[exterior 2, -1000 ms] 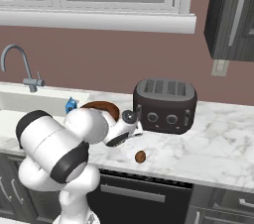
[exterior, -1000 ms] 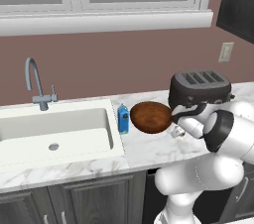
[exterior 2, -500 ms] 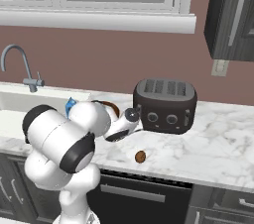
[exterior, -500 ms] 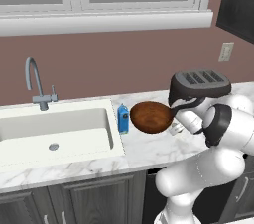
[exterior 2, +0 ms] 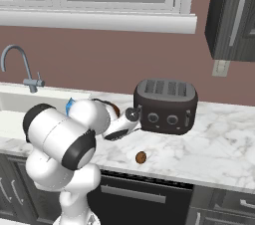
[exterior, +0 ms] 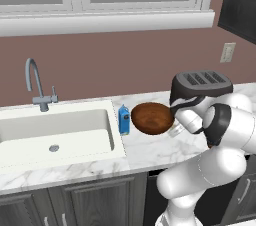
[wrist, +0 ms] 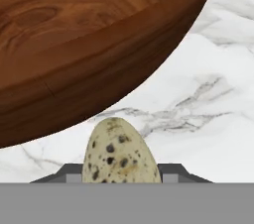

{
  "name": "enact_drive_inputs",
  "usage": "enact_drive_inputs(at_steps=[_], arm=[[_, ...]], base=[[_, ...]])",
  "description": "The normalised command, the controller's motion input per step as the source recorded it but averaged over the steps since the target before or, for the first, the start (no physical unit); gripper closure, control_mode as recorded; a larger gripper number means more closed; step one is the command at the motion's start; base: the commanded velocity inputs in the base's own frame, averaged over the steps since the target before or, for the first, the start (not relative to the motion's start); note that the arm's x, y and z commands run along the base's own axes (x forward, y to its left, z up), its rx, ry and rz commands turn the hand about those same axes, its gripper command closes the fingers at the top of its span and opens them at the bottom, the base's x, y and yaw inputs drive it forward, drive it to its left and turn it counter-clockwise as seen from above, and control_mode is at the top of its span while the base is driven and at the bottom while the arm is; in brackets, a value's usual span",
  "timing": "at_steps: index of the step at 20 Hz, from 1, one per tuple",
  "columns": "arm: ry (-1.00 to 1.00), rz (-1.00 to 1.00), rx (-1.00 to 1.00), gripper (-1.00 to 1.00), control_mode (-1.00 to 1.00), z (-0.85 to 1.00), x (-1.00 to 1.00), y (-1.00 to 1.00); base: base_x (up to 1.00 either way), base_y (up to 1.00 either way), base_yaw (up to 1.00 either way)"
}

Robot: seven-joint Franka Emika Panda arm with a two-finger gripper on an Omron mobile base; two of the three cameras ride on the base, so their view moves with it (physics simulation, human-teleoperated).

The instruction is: Gather the eggs and milk located in the vicinity of the sink area and place them right next to the bowl.

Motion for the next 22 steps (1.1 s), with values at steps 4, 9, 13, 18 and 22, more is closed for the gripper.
enact_drive_inputs(at_steps=[4, 9, 13, 18, 22], arm=[[0.00, 0.06, 0.00, 1.00, -1.00, 0.00, 0.00, 0.18], [0.00, 0.01, 0.00, 1.00, -1.00, 0.00, 0.00, 0.04], [0.00, 0.00, 0.00, 1.00, -1.00, 0.00, 0.00, 0.00], [0.00, 0.00, 0.00, -1.00, -1.00, 0.00, 0.00, 0.00], [0.00, 0.00, 0.00, -1.00, -1.00, 0.00, 0.00, 0.00]], base=[[0.00, 0.00, 0.00], [0.00, 0.00, 0.00], [0.00, 0.00, 0.00], [0.00, 0.00, 0.00], [0.00, 0.00, 0.00]])
